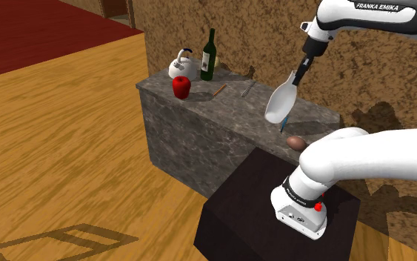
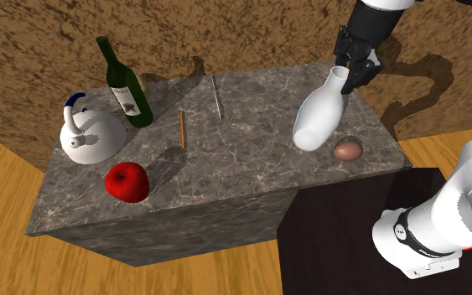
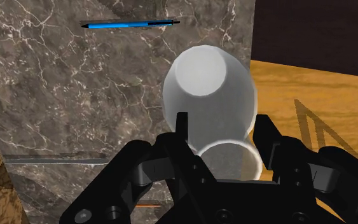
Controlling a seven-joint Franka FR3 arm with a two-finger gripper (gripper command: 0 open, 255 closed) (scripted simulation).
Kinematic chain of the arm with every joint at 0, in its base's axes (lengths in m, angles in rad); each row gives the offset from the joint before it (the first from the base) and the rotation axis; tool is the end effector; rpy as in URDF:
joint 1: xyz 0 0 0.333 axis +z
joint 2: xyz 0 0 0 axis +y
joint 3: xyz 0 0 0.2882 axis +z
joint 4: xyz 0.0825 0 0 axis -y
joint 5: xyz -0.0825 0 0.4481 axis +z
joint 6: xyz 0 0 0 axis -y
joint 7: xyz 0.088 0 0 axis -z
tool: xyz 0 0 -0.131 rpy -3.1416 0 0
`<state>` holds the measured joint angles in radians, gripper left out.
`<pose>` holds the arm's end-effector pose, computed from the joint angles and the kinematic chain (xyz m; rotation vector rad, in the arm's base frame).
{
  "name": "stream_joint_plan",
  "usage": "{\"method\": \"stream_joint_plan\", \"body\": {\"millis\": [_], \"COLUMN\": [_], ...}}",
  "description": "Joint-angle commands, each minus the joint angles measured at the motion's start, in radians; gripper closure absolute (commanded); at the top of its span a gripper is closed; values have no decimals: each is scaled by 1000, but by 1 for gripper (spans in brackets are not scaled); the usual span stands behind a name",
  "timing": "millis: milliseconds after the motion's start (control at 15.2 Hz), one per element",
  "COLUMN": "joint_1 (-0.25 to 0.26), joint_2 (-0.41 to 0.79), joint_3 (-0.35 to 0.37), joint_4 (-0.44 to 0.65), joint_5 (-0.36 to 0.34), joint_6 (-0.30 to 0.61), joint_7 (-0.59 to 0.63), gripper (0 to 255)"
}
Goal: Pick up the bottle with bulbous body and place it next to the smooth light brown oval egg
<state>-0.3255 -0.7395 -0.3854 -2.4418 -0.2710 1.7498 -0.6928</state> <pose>0.3053 -0.2999 0.4735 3.1178 0.1893 0.0090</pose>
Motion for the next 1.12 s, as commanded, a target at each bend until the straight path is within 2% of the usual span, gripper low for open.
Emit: {"method": "stream_joint_plan", "body": {"millis": [0, 924, 1056], "joint_1": [-3, -18, -18], "joint_2": [-3, 28, 28], "joint_3": [-7, -58, -58], "joint_4": [-29, -202, -202], "joint_5": [-7, -49, -49], "joint_6": [27, 230, 230], "joint_7": [0, 9, 9], "gripper": [255, 255, 255]}}
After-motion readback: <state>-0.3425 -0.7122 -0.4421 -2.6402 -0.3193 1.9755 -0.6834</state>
